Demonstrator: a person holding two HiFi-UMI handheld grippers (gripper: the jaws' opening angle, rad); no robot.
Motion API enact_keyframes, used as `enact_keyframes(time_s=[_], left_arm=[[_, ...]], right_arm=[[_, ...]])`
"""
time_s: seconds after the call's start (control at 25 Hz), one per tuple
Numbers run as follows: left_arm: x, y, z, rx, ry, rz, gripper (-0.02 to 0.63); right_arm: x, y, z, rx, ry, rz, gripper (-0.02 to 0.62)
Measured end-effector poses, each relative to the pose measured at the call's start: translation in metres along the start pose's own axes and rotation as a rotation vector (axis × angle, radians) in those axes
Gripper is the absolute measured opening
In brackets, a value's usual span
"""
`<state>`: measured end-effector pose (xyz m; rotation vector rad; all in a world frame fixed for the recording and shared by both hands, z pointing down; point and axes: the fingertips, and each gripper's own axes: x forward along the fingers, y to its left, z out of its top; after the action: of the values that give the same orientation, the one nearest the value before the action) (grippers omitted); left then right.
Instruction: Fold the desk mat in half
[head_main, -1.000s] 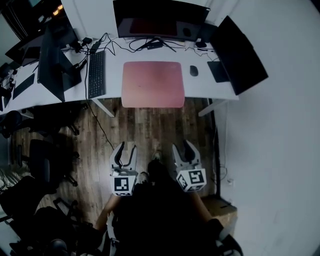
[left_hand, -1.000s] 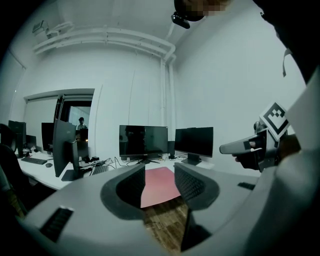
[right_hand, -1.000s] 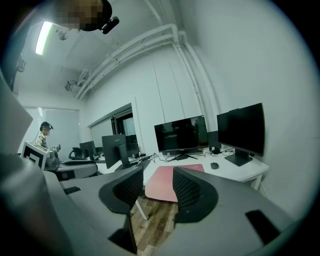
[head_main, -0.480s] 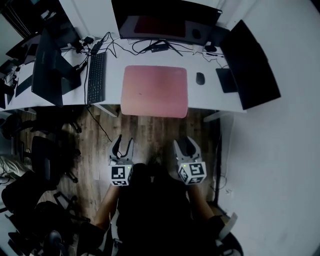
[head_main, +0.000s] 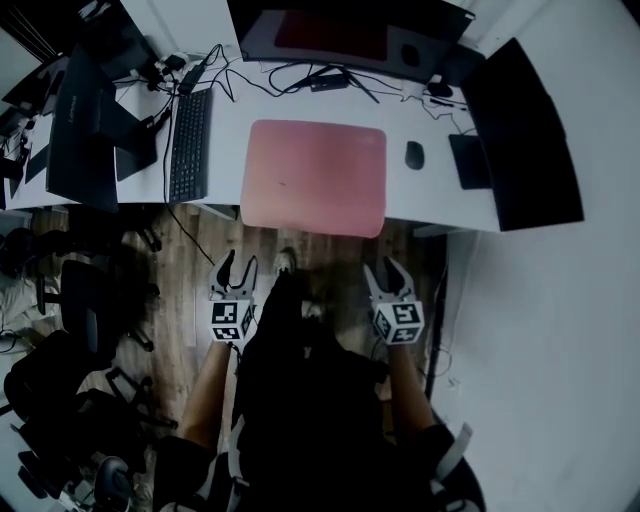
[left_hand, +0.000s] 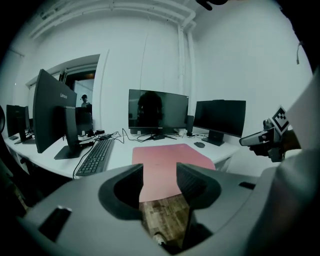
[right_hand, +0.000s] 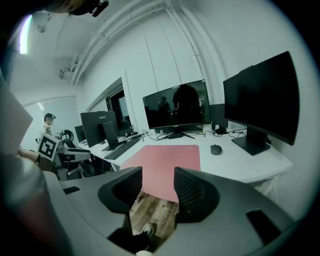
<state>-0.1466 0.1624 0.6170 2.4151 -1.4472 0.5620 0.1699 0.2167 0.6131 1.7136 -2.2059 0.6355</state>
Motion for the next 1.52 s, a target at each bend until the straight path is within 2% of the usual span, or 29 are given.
enact_keyframes(time_s=[0.12, 0.36, 0.6, 0.88, 1.04, 1.12, 1.32, 1.52], left_arm=[[0.028, 0.019, -0.014, 0.002, 0.031, 0.005, 0.190], [0.084, 0.048, -0.058, -0.026, 0.157, 0.036, 0.190], [0.133, 0.074, -0.084, -0.024, 0.219, 0.042, 0.198], [0.170, 0.092, -0.120, -0.020, 0.299, 0.011, 0.213], [0.176, 0.096, -0.140, -0.026, 0.353, -0.037, 0.216], [0.177, 0.096, -0.148, -0.030, 0.366, -0.049, 0.216], [0.190, 0.085, -0.154, -0.062, 0.320, -0.091, 0.216], [0.197, 0.079, -0.159, -0.059, 0.319, -0.141, 0.216]], right_arm=[[0.025, -0.012, -0.011, 0.004, 0.046, -0.001, 0.183], [0.073, -0.046, -0.046, 0.003, 0.132, -0.024, 0.190], [0.116, -0.081, -0.090, 0.027, 0.237, -0.062, 0.198], [0.143, -0.111, -0.133, 0.068, 0.307, -0.102, 0.210], [0.151, -0.121, -0.151, 0.095, 0.318, -0.115, 0.218], [0.156, -0.125, -0.157, 0.094, 0.322, -0.103, 0.222], [0.167, -0.137, -0.168, 0.098, 0.339, -0.063, 0.227], [0.183, -0.129, -0.184, 0.095, 0.375, 0.032, 0.225]])
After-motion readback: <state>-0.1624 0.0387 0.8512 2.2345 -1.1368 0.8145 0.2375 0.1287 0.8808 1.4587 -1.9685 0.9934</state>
